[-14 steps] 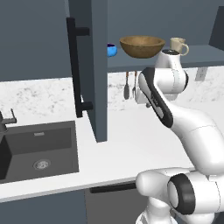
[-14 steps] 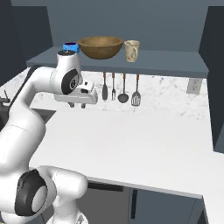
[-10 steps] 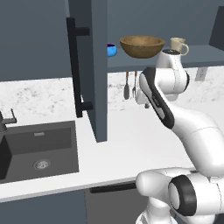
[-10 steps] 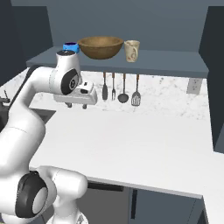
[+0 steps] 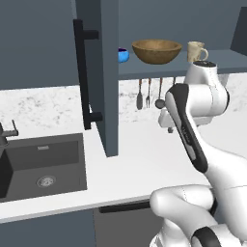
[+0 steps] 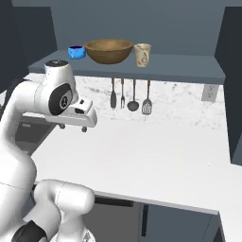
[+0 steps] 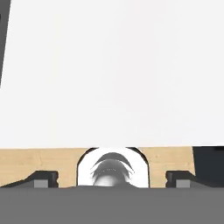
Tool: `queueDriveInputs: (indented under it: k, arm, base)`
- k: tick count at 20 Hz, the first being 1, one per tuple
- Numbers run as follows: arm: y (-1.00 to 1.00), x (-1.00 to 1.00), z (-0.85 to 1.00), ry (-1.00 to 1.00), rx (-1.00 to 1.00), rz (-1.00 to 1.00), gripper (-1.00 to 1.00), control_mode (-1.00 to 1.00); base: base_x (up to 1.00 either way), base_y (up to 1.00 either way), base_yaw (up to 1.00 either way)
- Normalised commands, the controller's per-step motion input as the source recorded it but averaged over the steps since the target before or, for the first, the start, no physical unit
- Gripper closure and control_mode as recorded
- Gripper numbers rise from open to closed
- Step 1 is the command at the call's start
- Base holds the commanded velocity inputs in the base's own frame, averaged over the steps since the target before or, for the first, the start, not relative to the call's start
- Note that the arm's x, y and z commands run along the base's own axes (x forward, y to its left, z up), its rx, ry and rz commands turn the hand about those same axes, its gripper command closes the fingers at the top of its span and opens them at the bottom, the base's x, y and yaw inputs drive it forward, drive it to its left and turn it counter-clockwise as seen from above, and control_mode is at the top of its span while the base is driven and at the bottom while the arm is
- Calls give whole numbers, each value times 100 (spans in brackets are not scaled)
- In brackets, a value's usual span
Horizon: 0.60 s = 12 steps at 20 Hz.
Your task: Gather all objects into one cabinet and sort the glasses and bowls to opposite sides.
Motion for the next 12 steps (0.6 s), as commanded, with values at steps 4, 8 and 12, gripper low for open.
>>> queueDriveInputs:
  k: [4, 8, 12]
  arm:
    - [-5, -94, 3, -4, 0, -4, -100, -100]
    - [-8, -70, 27, -3, 0, -1, -100, -100]
    - [0, -28, 48, 0, 0, 0, -100, -100]
  base:
    - [0, 0, 0]
    - [0, 0, 0]
    - [0, 0, 0]
